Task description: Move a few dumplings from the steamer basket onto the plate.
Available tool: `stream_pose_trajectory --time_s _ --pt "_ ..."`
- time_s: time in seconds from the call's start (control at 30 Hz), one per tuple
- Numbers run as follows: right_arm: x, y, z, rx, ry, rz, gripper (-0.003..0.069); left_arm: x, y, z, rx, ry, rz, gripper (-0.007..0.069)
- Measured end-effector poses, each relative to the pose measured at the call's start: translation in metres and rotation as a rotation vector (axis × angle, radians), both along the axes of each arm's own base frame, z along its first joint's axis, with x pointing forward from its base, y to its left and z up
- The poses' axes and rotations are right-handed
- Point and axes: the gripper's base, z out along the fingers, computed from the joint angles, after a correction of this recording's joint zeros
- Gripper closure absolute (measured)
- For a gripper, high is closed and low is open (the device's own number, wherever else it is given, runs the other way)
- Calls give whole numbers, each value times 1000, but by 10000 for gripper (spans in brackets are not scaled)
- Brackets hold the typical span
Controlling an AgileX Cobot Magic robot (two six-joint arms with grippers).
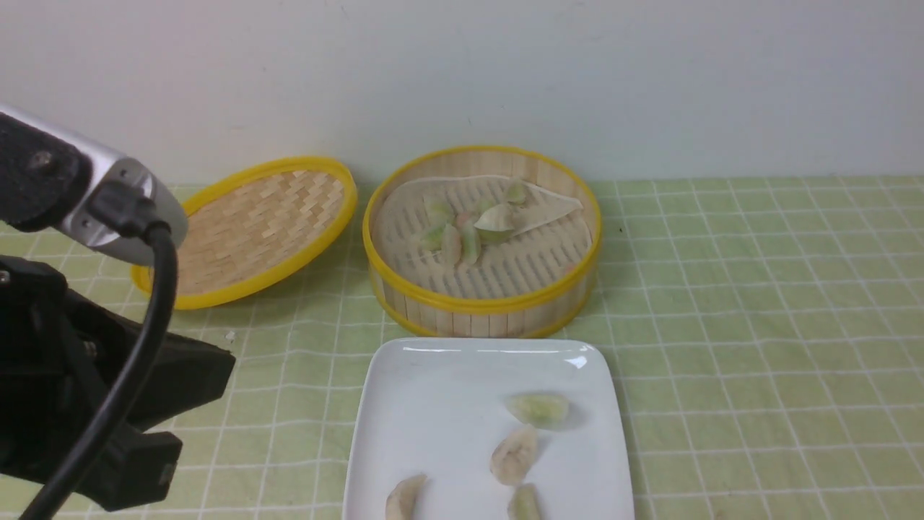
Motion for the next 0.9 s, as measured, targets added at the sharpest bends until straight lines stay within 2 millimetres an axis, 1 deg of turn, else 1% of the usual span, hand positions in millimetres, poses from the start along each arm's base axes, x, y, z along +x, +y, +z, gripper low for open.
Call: stream_pose_trajectory --time_s 0.13,0.23,0.37,0.4,0.43,0.5,0.53,0.67,0.9 --pt "1 0 -1 -7 -1 -7 672 -4 3 -2 9 -2 -1 631" --pt "1 0 -1 -10 -6 -10 672 -18 11 -4 -36 -76 10 631" --pt "1 0 -1 -9 -6 -11 672 -42 27 -10 -135 -233 35 631" --pt "1 0 -1 -9 -6 -11 672 -50 33 -17 -184 -307 52 631" --pt "1 0 -1 -8 -6 -11 672 -56 37 -18 -237 -385 68 631" --pt "1 0 -1 -8 -6 -11 672 -59 40 -23 -274 -436 81 631" --pt "1 0 -1 -8 -6 -11 673 -63 43 -24 -332 -494 96 631" --pt "1 0 -1 -9 -6 -12 673 -71 48 -30 -415 -553 113 631" --pt "1 0 -1 -9 -6 -12 673 -72 49 -33 -427 -559 114 631"
